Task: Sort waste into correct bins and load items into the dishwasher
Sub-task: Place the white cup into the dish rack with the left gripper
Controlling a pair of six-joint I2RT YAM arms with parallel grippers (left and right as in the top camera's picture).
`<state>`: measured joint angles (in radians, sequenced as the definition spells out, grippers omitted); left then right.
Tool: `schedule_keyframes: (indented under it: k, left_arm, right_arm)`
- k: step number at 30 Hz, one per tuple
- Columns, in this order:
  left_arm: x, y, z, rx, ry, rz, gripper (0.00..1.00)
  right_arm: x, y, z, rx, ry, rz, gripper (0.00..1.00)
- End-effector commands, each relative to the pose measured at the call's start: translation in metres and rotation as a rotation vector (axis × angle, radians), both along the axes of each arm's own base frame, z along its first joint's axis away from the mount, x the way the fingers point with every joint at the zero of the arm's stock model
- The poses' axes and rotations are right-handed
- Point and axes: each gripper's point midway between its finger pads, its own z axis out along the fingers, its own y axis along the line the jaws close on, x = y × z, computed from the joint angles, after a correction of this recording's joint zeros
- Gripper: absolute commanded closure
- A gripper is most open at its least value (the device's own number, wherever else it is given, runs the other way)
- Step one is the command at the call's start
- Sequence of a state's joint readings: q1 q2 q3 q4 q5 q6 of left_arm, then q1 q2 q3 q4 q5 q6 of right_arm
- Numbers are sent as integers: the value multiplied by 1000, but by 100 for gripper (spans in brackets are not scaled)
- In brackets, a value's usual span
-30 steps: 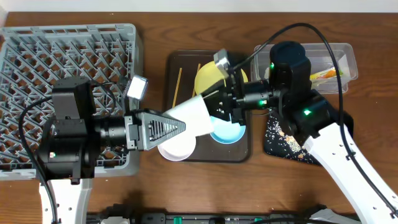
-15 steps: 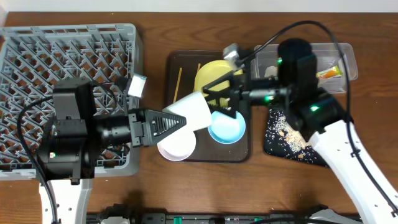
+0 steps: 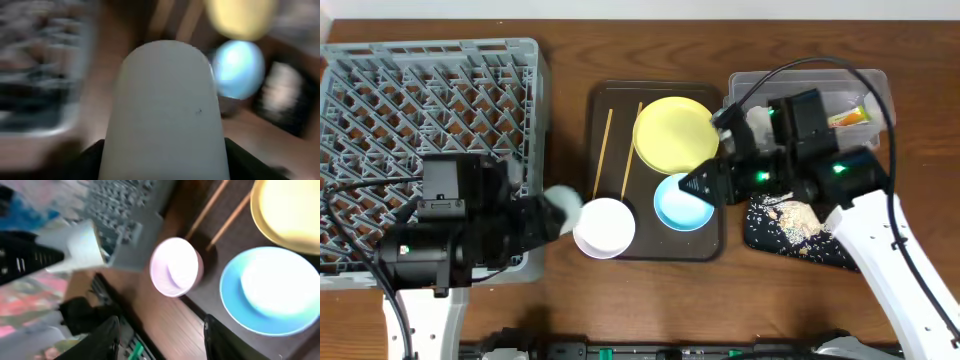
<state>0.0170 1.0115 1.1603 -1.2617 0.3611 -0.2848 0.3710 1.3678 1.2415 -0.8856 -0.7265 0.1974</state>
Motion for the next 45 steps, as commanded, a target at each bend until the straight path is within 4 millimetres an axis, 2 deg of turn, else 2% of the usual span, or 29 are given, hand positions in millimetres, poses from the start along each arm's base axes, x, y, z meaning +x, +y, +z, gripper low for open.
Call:
schedule_keyframes:
  k: [1, 6, 10, 21, 29, 37, 39, 41, 45]
  left_arm:
    - [-4, 58, -4, 310, 16, 142, 54]
    - [-9, 98, -1, 526, 37, 240, 53]
    - [-6, 99, -7, 525, 59, 259, 54]
    - [-6, 99, -43, 512, 209, 319, 54]
    - [-7, 94, -49, 470, 229, 361, 53]
    - [-10, 106, -79, 460, 261, 424, 54]
    - [-8, 106, -81, 422, 258, 435, 53]
    - [-5, 103, -81, 375, 249, 442, 48]
    - [-3, 96, -79, 286, 231, 450, 47]
  right_arm:
    - [1, 1, -7, -76, -58, 21, 47]
    - [-6, 10, -7, -79, -63, 50, 46]
    - [-10, 13, -8, -82, -64, 65, 45]
    - [-17, 17, -9, -87, -52, 86, 45]
    - [-19, 16, -11, -94, -39, 87, 45]
    - [-19, 16, -11, -94, -38, 87, 44]
    - [-20, 16, -11, -95, -37, 87, 44]
    - [-20, 16, -11, -96, -35, 87, 44]
    - [-20, 16, -11, -96, -35, 87, 44]
